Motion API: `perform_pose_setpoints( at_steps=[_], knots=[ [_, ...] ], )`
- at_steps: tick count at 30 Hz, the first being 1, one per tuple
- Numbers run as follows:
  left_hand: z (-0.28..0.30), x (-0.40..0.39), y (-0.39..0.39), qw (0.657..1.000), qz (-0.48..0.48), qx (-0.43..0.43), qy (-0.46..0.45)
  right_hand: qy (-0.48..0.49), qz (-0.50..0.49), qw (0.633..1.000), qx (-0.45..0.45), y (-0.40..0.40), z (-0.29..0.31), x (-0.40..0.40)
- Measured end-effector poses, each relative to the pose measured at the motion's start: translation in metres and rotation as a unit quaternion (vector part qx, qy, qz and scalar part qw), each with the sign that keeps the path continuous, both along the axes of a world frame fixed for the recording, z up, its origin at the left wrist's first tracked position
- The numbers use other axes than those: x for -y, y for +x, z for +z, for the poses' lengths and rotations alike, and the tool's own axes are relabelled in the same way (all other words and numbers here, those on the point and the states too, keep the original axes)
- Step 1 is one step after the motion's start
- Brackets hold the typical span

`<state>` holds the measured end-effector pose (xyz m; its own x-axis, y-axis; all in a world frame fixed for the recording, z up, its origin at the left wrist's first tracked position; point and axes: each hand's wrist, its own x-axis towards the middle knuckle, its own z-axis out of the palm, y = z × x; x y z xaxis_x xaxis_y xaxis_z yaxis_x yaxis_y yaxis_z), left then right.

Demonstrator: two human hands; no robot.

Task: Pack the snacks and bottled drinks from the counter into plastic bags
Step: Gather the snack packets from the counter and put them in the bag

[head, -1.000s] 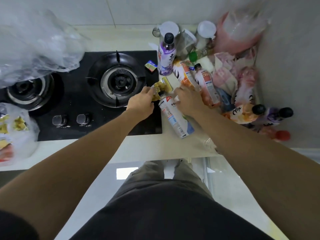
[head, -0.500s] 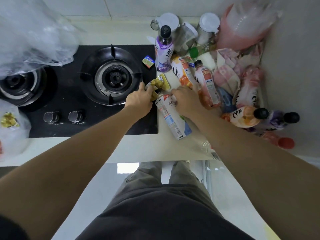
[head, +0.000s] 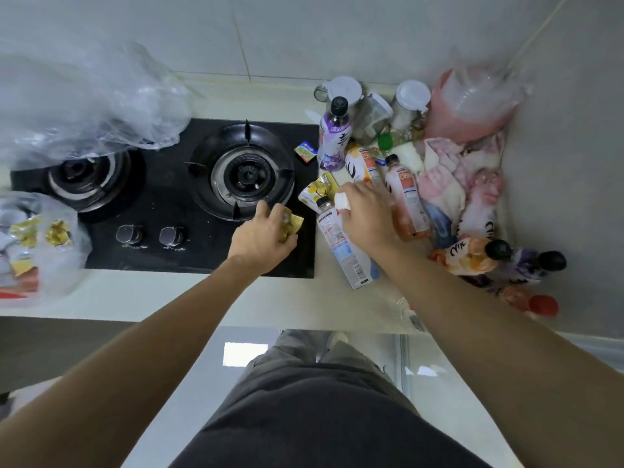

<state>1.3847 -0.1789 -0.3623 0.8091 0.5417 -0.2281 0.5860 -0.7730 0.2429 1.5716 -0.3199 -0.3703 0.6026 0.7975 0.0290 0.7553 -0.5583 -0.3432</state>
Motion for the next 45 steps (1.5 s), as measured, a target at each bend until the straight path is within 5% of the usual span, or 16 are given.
perform_pose_setpoints(
  at_steps=[10,22,33,45],
  knots=[
    [0.049,0.002,-0.111,0.984,0.173,0.009,0.04,0.056,0.149,0.986,-0.047,-0.08,0.027,-0.055],
    [0.063,-0.073,-0.302,0.926,0.367,0.059,0.07,0.071,0.337,0.938,-0.044,-0.242,0.061,-0.199],
    [0.044,-0.227,-0.443,0.914,0.395,0.072,0.057,0.047,0.346,0.936,-0.042,-0.388,0.052,-0.359],
    [0.025,-0.339,-0.427,0.949,0.295,0.102,0.037,-0.052,0.301,0.951,-0.046,-0.413,0.032,-0.438]
  ],
)
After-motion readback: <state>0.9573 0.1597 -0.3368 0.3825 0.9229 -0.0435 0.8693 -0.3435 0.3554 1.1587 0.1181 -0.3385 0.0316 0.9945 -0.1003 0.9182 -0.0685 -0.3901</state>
